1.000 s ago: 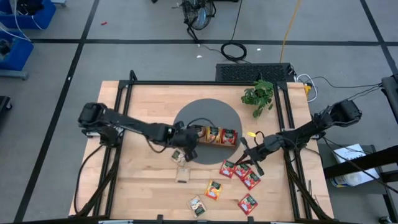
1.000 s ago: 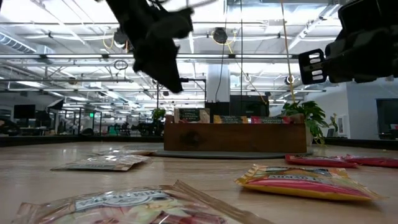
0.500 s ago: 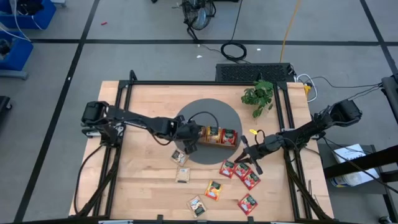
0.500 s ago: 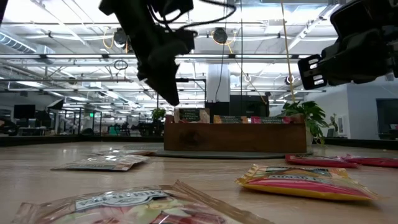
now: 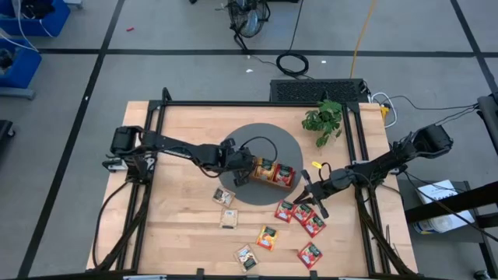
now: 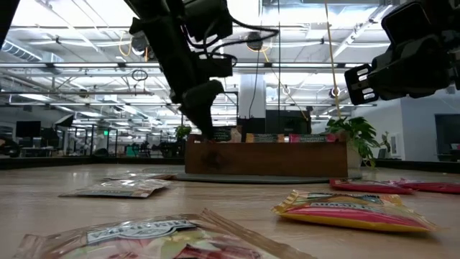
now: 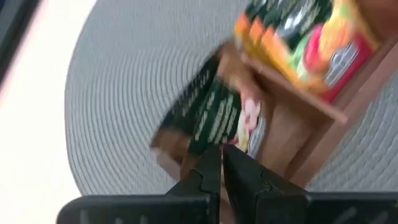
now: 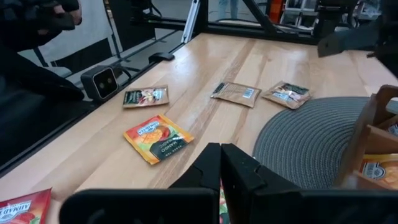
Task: Pick & Place Tea
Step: Put the brown tea bag into the left section of the wooden organizer
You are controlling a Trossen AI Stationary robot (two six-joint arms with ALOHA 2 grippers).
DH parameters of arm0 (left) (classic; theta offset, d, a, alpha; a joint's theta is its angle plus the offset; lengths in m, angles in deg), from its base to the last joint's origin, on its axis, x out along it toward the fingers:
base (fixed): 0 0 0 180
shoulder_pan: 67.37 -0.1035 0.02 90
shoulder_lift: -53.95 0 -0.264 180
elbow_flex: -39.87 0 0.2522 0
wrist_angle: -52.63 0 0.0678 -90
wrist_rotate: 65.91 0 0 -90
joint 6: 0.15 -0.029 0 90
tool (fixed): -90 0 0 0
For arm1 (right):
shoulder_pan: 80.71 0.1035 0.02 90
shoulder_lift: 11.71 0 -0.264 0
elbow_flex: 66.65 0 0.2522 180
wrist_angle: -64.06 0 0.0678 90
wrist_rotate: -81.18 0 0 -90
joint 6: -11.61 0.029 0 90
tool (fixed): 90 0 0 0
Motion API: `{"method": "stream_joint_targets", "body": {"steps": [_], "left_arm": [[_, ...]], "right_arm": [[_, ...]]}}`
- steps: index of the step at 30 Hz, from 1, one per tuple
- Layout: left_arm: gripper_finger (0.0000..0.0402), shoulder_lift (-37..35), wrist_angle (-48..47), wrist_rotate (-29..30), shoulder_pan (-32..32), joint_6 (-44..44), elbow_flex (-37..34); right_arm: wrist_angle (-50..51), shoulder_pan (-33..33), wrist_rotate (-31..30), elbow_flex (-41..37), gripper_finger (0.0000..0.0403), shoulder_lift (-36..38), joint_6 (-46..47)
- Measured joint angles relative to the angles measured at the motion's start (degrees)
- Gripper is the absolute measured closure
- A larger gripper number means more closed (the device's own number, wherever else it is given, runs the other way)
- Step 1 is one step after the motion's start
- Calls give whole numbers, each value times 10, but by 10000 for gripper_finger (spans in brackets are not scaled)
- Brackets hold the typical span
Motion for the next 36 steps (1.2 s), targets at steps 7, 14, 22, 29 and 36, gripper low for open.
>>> {"method": "stream_joint_targets", "body": {"steps": [7,14,22,29,36], "left_arm": [[376,-1,-5,52,5,-27,20],[376,-1,-37,122,20,-60,66],[376,5,-37,135,3,-37,79],[376,31,-38,117,-1,-32,78],[376,46,-42,111,-2,-37,78]], "right_arm": [[15,0,0,0,403,0,2],[14,0,0,0,403,0,2],[11,0,0,0,403,0,7],[12,0,0,1,403,0,7],[15,0,0,1,403,0,7]]}}
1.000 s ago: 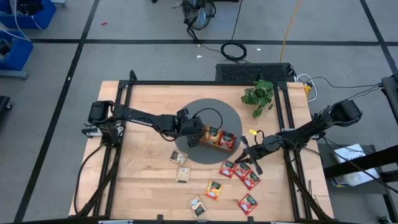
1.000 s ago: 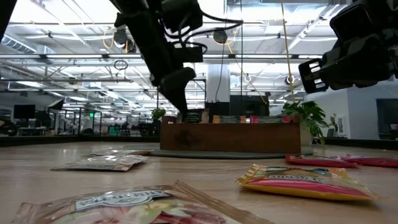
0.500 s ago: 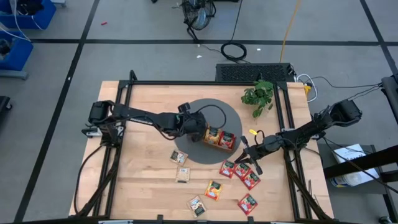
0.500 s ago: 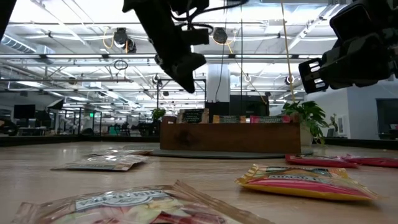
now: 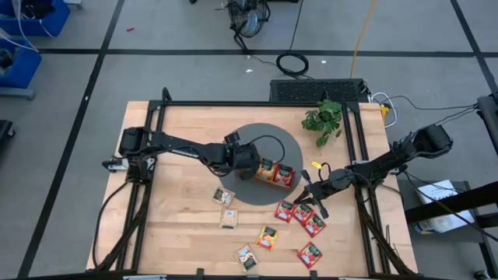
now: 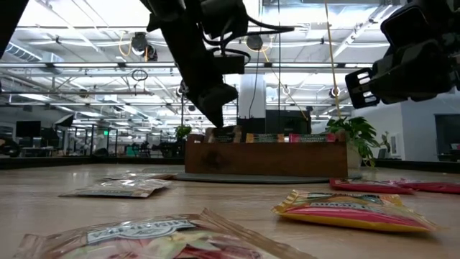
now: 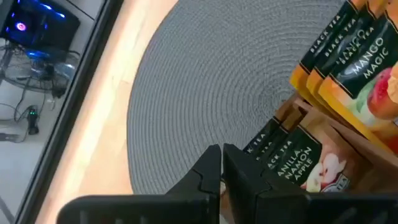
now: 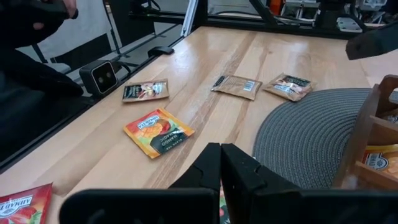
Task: Pick & Place Tea
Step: Put the brown tea bag into the left section of the wooden organizer
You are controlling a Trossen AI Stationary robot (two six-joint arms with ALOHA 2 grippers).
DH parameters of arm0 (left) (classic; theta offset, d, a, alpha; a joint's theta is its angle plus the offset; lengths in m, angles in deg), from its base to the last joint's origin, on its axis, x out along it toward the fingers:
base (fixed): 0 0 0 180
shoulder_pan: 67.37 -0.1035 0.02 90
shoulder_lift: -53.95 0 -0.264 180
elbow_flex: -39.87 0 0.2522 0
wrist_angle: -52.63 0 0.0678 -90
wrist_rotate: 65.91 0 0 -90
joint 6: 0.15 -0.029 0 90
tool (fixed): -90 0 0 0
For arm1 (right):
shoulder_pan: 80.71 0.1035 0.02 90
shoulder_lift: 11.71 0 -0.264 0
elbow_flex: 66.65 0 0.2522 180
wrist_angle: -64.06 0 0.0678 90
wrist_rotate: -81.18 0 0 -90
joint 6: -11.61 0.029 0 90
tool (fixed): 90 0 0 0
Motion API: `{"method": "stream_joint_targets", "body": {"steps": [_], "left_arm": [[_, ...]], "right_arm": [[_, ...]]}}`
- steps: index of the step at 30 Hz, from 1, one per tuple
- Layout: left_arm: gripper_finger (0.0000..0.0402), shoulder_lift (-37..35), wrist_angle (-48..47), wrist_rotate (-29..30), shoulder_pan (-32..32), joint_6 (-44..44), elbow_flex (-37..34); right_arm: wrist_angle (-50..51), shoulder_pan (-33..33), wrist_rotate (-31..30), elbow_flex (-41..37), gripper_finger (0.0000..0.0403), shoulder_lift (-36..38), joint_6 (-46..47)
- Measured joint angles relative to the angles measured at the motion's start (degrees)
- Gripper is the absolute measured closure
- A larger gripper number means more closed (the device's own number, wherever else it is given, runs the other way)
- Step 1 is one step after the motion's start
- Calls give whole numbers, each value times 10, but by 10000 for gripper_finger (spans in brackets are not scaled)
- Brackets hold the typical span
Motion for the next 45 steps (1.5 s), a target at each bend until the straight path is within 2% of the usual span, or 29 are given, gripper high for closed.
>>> {"method": "stream_joint_targets", "body": {"steps": [7,9,11,14,16,19,24,27,30,36,41,45], "left_arm": [[376,-40,-8,87,34,-4,7],[376,-58,-41,119,47,28,7],[376,-78,-118,145,60,104,7],[376,-104,-237,159,76,268,-11],[376,-107,-271,159,88,346,-44],[376,-105,-231,154,106,408,-105],[376,-104,-31,157,121,429,-232],[376,-106,47,160,121,431,-268],[376,-105,78,160,118,435,-286],[376,-104,97,167,118,436,-294],[376,-104,171,112,115,355,-294],[376,-89,216,90,115,314,-293]], "right_arm": [[0,0,0,0,403,0,-1],[6,0,0,0,403,0,0],[11,0,-2,0,403,0,10],[35,4,-17,0,403,0,30],[50,11,-37,0,403,-2,38],[43,24,-69,0,403,-16,55],[-53,40,-83,0,403,-70,86],[-96,47,-121,0,403,-114,86],[-115,45,-149,6,403,-162,86],[-118,22,-152,37,403,-229,82],[-104,10,-157,40,403,-243,92],[-70,10,-210,40,403,-240,104]]}}
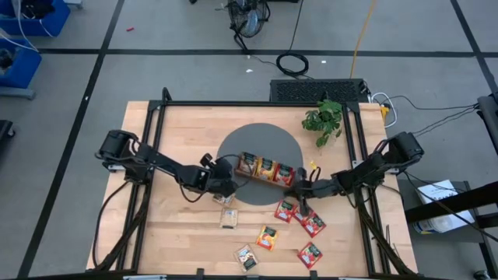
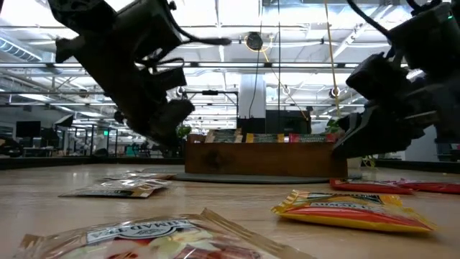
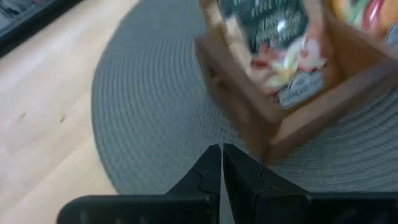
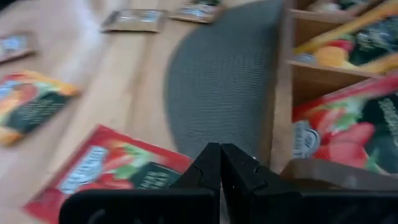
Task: Pick & Place Tea
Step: Put the brown tea bag into the left section of the wooden organizer, then put the red tea bag into the right section of the wooden organizer
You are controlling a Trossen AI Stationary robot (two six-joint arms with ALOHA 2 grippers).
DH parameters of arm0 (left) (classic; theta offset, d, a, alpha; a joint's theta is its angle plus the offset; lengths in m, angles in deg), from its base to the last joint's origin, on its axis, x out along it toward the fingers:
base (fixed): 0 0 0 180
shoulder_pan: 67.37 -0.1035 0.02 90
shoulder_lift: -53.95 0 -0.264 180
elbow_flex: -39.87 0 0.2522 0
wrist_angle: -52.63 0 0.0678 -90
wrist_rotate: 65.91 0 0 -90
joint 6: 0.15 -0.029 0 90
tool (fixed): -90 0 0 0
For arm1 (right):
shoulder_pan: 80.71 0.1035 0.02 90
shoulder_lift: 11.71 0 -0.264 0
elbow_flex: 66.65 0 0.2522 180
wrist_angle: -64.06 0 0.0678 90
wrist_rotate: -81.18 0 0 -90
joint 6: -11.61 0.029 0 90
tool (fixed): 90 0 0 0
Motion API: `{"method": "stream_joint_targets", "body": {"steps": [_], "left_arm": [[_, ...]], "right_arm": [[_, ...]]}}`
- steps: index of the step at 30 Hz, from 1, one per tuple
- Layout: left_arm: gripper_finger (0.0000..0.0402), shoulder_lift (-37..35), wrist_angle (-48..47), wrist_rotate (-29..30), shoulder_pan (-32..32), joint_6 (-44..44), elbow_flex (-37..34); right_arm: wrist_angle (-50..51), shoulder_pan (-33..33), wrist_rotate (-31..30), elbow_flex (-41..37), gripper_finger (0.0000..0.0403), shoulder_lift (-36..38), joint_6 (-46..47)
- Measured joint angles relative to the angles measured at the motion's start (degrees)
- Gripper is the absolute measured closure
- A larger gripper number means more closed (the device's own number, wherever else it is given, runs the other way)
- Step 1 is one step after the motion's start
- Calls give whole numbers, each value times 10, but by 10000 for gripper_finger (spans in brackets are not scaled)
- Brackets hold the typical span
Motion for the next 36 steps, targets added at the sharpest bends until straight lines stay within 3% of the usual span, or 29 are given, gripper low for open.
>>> {"method": "stream_joint_targets", "body": {"steps": [19,25,32,36], "left_arm": [[376,38,31,-58,0,-32,4],[376,38,21,-39,0,-31,7],[376,12,-63,10,17,16,7],[376,-21,-81,1,43,21,7]], "right_arm": [[23,0,-150,-1,403,0,9],[0,7,-146,-1,403,0,-22],[-63,39,-133,-1,403,2,-98],[-67,53,-133,-1,403,19,-109]]}}
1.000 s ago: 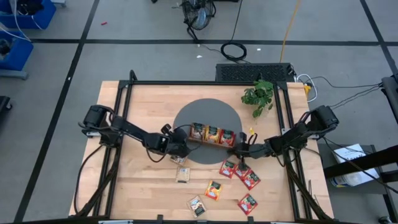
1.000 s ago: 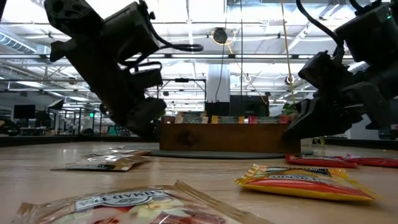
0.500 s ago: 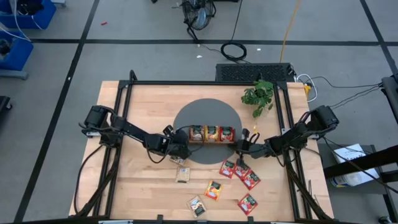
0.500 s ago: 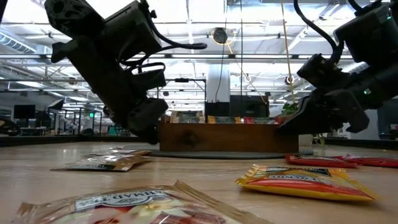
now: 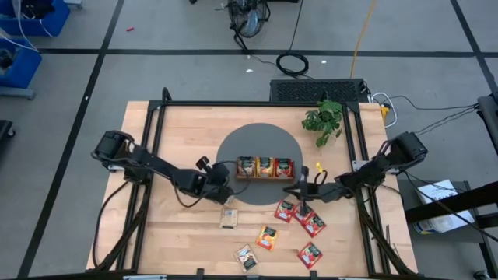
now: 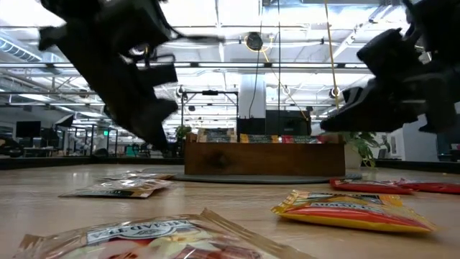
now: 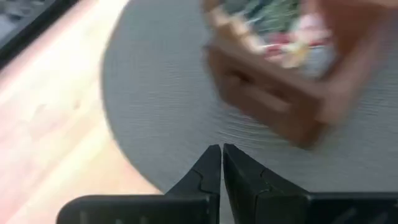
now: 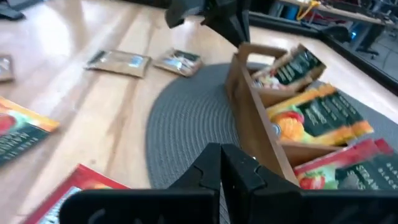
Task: Pick & Place Tea
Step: Put the red tea bag into the right section of the wooden organizer
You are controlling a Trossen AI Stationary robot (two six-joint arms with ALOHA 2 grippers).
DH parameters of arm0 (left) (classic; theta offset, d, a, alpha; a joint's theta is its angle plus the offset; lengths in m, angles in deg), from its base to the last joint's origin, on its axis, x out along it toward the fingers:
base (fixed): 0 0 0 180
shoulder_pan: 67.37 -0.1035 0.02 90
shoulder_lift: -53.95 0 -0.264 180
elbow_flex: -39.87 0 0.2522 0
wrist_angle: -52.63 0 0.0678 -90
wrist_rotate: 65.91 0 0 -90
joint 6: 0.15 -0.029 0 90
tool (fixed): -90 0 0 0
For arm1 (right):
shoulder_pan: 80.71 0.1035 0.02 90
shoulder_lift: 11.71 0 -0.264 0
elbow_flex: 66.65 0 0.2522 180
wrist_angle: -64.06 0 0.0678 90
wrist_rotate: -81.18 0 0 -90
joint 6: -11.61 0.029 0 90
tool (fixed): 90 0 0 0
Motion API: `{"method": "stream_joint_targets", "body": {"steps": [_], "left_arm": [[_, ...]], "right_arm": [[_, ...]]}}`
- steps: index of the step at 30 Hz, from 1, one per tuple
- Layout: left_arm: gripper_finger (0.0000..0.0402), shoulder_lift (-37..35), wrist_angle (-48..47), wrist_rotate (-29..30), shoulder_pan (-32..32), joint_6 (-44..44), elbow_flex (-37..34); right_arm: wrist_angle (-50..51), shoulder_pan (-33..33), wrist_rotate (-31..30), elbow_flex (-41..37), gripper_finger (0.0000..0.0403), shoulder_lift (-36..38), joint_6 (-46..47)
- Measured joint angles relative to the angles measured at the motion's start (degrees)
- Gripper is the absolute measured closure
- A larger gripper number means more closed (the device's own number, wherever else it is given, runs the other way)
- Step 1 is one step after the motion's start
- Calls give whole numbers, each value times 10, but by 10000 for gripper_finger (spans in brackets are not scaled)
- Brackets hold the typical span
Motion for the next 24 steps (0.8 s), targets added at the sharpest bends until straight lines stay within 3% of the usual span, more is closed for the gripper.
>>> {"method": "stream_joint_targets", "body": {"steps": [3,8,12,18,24], "left_arm": [[376,-24,13,-30,33,-18,0],[376,-25,127,-51,88,-108,5],[380,2,222,-135,93,-201,47],[392,121,232,-220,88,-344,171],[397,223,174,-239,68,-426,320]], "right_arm": [[9,15,0,0,403,20,0],[63,47,0,0,403,70,-7],[128,74,11,0,403,130,-7],[220,102,108,0,403,221,9],[249,108,106,-22,403,233,66]]}}
